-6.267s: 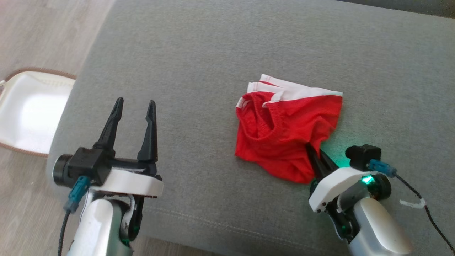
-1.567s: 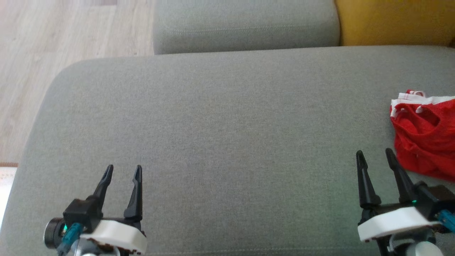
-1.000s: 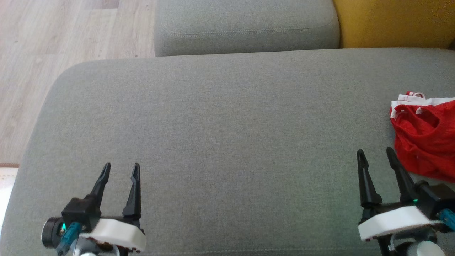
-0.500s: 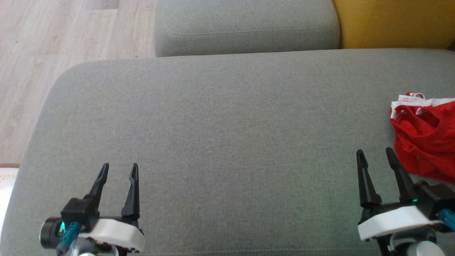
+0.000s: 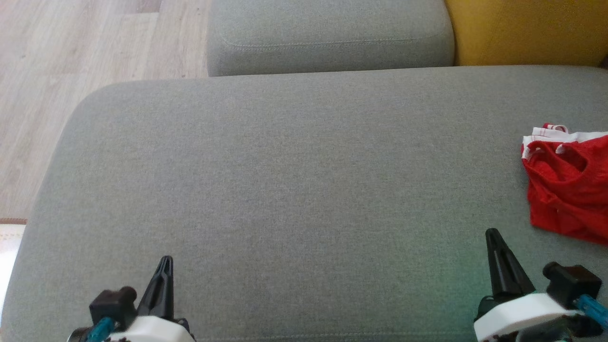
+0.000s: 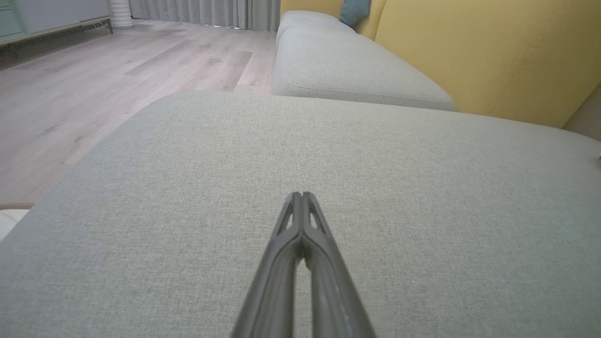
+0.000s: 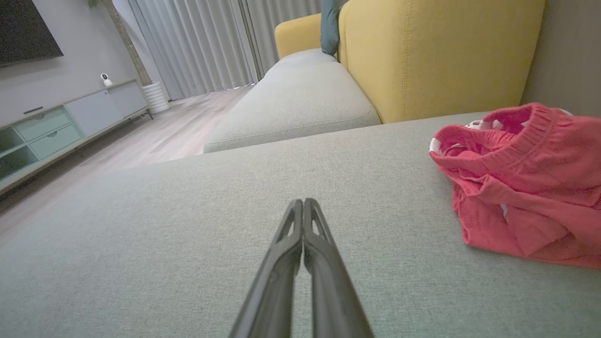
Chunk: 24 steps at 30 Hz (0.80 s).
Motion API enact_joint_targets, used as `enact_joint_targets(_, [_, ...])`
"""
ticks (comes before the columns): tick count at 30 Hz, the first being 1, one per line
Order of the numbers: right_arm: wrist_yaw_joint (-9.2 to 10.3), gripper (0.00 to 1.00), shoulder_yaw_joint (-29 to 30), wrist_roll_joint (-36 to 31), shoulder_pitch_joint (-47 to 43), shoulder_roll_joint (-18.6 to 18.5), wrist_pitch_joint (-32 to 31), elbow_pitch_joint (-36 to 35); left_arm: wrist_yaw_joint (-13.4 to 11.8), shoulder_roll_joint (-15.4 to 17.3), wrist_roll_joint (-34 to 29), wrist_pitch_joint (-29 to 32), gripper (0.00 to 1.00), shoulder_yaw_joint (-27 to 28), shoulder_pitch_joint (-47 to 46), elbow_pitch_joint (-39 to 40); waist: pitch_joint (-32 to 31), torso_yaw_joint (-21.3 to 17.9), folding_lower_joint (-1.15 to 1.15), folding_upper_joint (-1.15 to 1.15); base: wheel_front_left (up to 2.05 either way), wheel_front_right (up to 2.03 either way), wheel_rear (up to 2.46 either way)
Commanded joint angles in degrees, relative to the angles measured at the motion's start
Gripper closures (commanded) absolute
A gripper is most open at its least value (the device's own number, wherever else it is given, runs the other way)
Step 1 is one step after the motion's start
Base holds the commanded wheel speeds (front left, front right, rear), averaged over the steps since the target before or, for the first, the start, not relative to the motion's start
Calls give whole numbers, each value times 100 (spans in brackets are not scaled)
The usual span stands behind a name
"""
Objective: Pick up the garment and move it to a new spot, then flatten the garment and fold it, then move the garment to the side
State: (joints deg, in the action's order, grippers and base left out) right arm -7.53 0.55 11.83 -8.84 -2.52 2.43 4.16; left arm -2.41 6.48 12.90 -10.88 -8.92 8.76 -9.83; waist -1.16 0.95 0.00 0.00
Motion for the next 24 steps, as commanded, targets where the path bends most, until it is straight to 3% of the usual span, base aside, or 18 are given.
enact_joint_targets(1, [0, 100, 3, 252, 220, -37, -14, -152, 52, 12, 216, 42, 100, 84, -277, 154, 4, -2, 0, 0, 0, 0, 0])
enact_joint_targets(24, [1, 100, 13, 1802, 461, -110, -99, 63, 229, -57, 1666, 362, 100, 360, -507, 45, 28, -20, 0, 0, 0, 0, 0])
